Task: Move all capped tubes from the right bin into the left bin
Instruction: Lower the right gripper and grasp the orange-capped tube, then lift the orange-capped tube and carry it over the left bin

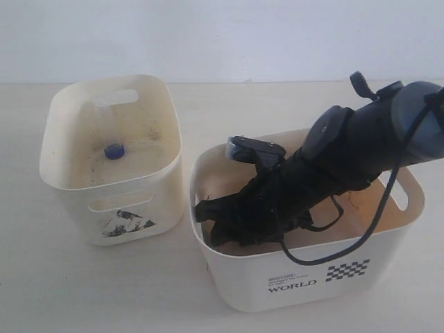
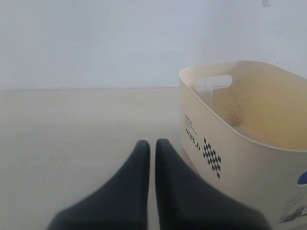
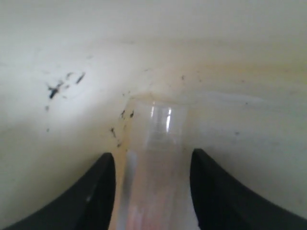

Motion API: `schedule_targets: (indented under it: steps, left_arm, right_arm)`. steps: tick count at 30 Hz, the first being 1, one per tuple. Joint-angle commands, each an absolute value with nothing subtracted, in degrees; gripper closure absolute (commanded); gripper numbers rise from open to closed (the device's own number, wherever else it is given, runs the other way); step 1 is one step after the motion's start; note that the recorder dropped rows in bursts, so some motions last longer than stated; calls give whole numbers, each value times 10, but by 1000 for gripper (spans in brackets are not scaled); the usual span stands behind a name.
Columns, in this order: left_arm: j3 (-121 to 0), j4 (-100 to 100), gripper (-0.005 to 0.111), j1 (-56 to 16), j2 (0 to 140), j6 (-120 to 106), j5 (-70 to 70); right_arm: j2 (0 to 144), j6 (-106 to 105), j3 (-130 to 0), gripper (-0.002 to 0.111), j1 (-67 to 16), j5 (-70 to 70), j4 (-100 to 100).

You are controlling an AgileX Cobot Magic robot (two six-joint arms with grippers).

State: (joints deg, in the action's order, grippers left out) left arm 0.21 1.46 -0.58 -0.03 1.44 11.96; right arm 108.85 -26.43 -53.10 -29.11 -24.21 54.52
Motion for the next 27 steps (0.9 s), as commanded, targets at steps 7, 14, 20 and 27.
schedule_targets:
  steps: [7, 14, 20, 27]
  left_arm:
    - [0, 11, 102, -6, 0, 20, 116]
    - [0, 11, 102, -6, 0, 20, 116]
    - [0, 11, 102, -6, 0, 20, 116]
    - [0, 11, 102, -6, 0, 20, 116]
  right_arm:
    - [1104, -254, -525, 108, -298, -246, 538]
    - [1067, -239, -525, 108, -298, -244, 538]
    - [1021, -238, -525, 108, -298, -240, 538]
    - [972, -238, -525, 108, -297, -231, 534]
